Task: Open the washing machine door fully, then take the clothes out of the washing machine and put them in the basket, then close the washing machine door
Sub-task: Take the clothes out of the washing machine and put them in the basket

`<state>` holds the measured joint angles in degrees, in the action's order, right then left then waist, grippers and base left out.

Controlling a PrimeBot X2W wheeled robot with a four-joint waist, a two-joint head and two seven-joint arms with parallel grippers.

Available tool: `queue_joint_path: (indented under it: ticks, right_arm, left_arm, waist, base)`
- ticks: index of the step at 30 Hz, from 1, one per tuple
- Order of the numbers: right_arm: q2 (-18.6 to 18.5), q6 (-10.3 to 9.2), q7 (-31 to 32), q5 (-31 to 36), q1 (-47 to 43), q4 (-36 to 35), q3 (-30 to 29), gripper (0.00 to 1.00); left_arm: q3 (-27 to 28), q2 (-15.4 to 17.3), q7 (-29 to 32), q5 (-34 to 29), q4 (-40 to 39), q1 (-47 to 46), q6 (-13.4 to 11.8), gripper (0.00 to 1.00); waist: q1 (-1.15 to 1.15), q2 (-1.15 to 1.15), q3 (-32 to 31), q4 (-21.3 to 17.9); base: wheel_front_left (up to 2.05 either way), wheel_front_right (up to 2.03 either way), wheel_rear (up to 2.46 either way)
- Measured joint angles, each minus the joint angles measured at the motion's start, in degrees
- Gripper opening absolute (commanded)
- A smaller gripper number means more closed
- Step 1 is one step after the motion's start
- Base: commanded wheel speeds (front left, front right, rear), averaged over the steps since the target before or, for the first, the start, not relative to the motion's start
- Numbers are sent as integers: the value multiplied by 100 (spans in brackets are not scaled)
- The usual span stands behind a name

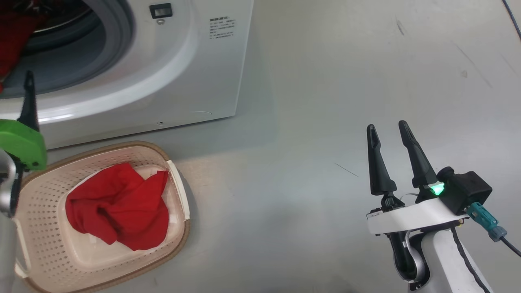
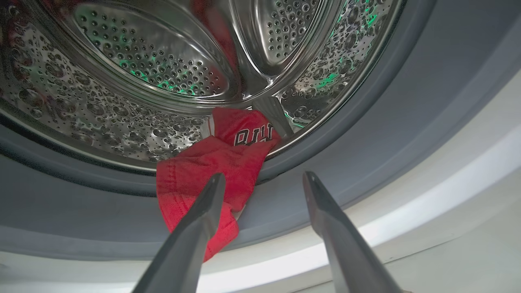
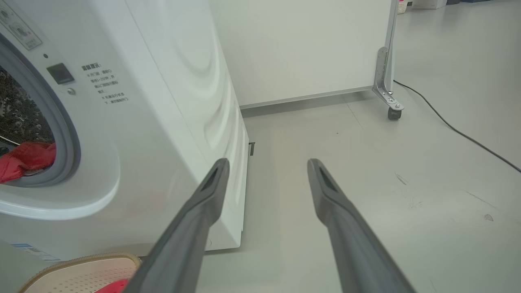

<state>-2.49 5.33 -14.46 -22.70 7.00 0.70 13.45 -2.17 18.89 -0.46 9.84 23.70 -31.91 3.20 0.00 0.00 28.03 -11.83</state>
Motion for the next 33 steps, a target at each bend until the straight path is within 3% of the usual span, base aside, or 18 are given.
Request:
queue_joint_path:
  ticks: [21, 33]
  right_arm:
    - [8, -152, 0, -266, 331, -74, 271, 100]
    - [9, -225, 0, -299, 338, -85, 300, 100]
  left_arm:
    - [181, 827, 1071, -310, 1178, -1247, -149, 100]
    - [176, 905, 1158, -437, 1585, -1603, -259, 100]
  waist:
    - [0, 0, 637, -854]
    - [0, 0, 787, -1016]
  base:
    - [0, 0, 0]
    - [0, 0, 0]
